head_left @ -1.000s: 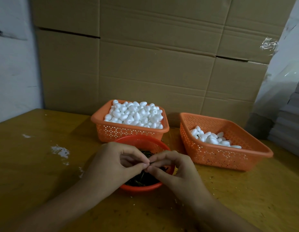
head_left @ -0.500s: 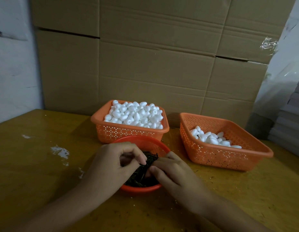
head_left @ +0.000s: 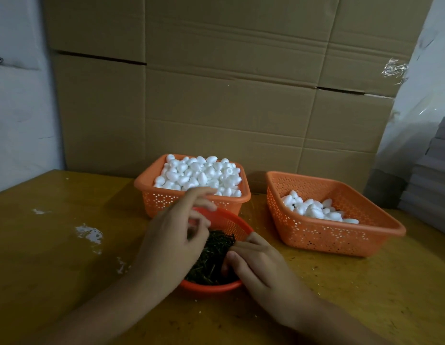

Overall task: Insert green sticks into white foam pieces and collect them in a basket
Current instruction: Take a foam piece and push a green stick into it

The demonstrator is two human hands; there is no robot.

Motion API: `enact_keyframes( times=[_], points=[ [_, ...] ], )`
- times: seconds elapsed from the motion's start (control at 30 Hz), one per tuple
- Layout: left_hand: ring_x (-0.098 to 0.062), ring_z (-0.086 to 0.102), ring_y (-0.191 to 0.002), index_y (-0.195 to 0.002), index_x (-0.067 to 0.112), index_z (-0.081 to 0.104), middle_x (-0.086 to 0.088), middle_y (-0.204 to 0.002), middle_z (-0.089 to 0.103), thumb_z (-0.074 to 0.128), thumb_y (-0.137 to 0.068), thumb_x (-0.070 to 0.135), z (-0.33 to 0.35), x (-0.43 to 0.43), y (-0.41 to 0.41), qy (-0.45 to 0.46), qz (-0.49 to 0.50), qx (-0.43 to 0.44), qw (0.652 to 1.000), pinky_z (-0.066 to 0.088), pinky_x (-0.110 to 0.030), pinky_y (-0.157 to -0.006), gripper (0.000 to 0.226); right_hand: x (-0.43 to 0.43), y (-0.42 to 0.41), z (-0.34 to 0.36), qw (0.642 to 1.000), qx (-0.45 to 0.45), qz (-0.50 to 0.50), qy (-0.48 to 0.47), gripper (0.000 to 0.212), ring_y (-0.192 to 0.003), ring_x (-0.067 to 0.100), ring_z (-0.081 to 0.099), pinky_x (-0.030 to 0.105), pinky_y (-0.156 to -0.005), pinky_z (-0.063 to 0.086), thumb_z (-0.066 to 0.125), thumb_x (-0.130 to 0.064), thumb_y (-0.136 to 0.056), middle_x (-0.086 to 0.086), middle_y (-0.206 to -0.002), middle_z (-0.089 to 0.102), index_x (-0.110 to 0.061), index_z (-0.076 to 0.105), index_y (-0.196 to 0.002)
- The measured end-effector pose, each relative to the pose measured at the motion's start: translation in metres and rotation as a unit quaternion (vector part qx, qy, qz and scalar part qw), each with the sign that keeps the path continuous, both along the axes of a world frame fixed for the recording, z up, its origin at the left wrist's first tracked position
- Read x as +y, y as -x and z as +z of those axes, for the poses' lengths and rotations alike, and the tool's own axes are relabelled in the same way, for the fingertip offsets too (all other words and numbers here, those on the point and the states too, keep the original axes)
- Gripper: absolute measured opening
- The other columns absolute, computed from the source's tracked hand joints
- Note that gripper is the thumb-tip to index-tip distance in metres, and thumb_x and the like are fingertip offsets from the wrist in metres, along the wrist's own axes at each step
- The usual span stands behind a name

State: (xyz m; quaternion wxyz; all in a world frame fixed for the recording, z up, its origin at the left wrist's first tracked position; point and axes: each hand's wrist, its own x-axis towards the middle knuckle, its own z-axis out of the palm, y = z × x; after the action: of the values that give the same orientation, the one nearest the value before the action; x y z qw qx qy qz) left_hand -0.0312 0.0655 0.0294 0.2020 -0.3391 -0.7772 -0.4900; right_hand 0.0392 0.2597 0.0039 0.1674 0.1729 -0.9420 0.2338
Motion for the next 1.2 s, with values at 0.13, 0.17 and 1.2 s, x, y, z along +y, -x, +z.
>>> enact_keyframes(
  times=[0.13, 0.17, 1.2],
  points=[
    [-0.014, 0.063, -0.113, -0.126, 0.025, 0.069, 0.007, -0.129, 0.064, 0.056, -0.093, -0.006, 0.043, 0.019, 0.042, 0.112, 0.097, 0.072, 0.986, 0.052, -0.037, -0.096, 0.047, -0.001, 0.0, 0.0, 1.0, 0.004, -0.003, 0.003, 0.051, -0.099, 0.006, 0.051, 0.028, -0.09, 0.041, 0.025, -0.046, -0.111, -0.018, -0.092, 0.062, -0.027, 0.069, -0.095],
    [-0.02, 0.061, -0.12, -0.126, 0.025, 0.07, 0.003, -0.134, 0.063, 0.055, -0.094, -0.004, 0.054, 0.023, 0.059, 0.165, 0.117, 0.068, 0.977, 0.048, -0.04, -0.1, 0.046, -0.001, 0.0, 0.001, 1.0, 0.004, -0.003, 0.002, 0.051, -0.099, 0.006, 0.051, 0.029, -0.091, 0.041, 0.024, -0.046, -0.111, -0.018, -0.092, 0.062, -0.027, 0.069, -0.095],
    [-0.029, 0.034, -0.144, -0.13, 0.034, 0.07, 0.004, -0.153, 0.04, 0.086, -0.072, 0.064, 0.051, 0.062, 0.151, 0.334, 0.2, -0.203, 0.898, 0.044, -0.05, -0.114, 0.067, 0.001, -0.002, -0.003, 1.0, 0.027, 0.009, 0.003, 0.048, -0.094, 0.007, 0.051, 0.034, -0.09, 0.041, 0.027, -0.041, -0.112, -0.016, -0.09, 0.06, -0.026, 0.067, -0.093]
  ],
)
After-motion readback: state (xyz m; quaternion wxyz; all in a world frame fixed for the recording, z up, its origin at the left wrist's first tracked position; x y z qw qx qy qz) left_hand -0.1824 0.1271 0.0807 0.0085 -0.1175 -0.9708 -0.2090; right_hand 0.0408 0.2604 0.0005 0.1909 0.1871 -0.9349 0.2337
